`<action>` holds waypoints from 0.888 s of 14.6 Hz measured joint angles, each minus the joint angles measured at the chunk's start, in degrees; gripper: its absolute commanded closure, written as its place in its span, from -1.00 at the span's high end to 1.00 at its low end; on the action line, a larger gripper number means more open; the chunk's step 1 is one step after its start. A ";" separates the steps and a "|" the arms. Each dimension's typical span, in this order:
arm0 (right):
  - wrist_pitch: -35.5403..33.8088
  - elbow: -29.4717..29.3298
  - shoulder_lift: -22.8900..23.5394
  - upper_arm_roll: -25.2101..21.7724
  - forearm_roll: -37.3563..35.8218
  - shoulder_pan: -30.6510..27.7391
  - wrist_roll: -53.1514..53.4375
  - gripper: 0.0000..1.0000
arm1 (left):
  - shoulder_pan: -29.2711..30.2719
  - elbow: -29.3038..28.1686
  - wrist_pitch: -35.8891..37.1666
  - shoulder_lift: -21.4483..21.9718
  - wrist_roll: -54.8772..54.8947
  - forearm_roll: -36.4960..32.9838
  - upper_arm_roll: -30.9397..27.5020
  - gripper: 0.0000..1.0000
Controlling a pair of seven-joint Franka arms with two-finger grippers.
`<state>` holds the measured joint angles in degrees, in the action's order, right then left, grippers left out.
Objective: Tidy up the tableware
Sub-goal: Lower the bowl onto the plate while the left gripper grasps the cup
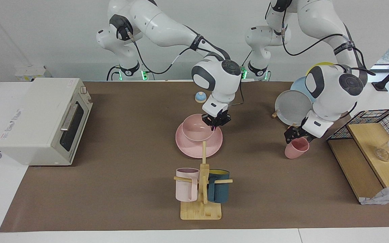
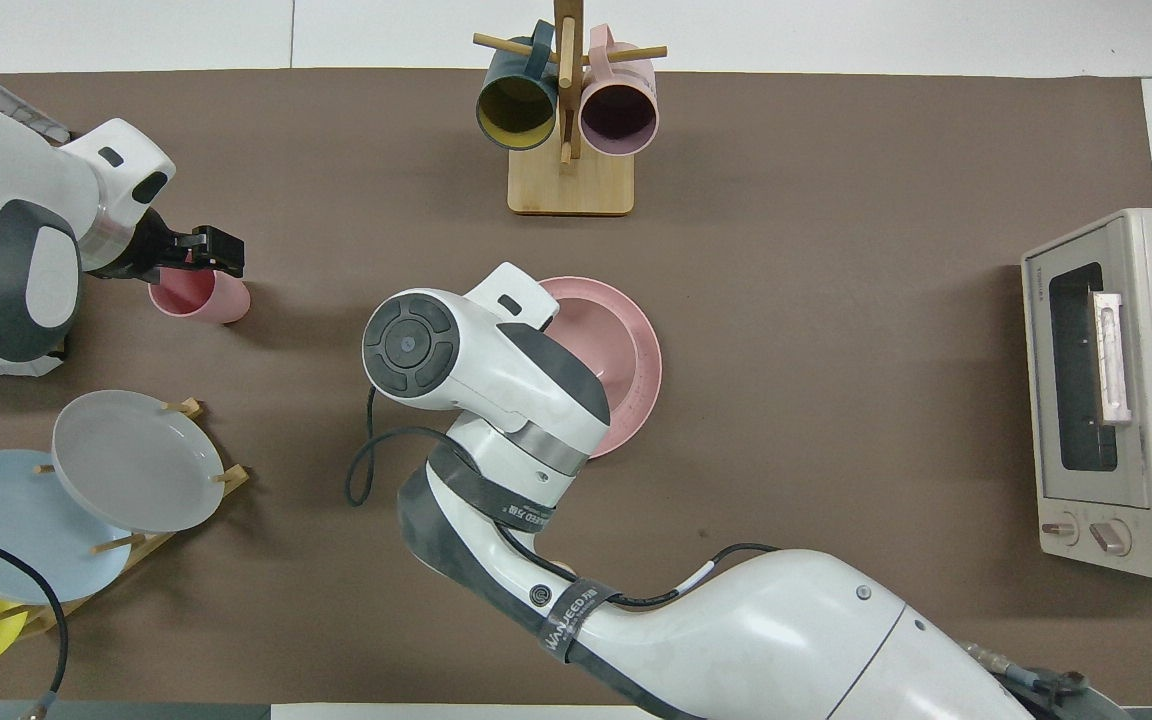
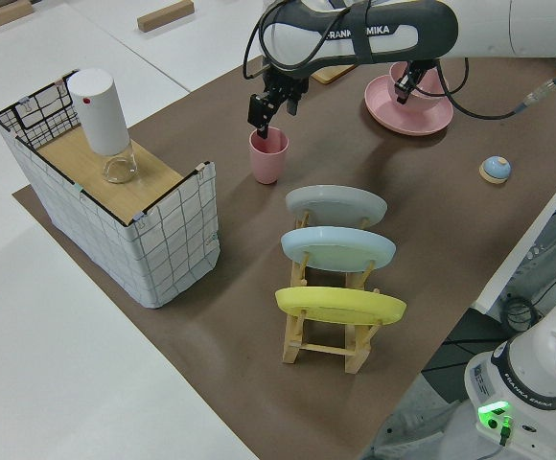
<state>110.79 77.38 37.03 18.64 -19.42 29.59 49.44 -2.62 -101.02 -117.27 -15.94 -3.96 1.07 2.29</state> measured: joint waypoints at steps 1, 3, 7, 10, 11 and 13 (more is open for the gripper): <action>0.00 0.02 0.01 0.01 0.00 0.01 0.45 -1.00 | 0.00 -0.31 -0.43 -0.11 -0.50 0.00 0.01 1.00; 0.00 0.17 0.10 0.01 0.00 0.01 0.75 -1.00 | -0.07 -1.23 -1.87 -0.32 -1.14 0.00 0.09 1.00; 0.04 0.29 0.33 0.01 0.55 -0.03 1.90 -1.00 | -0.86 -3.26 -5.17 -1.33 -2.32 0.00 0.37 -0.31; 0.68 0.25 0.33 0.00 1.22 -0.19 2.33 0.25 | -0.88 -3.87 -5.51 -1.53 -1.13 0.00 0.28 -1.00; 0.69 0.19 0.32 0.00 1.37 -0.34 2.37 0.53 | -0.82 -3.86 -5.50 -1.52 0.05 0.00 0.15 -1.00; 0.69 0.06 0.31 0.00 1.41 -0.44 2.40 1.00 | -0.76 -3.59 -5.37 -1.50 1.63 0.00 -0.12 -1.00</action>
<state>111.48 77.43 37.33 18.64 -18.01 29.15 51.84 -3.38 -104.62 -122.65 -17.44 -2.33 1.07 2.17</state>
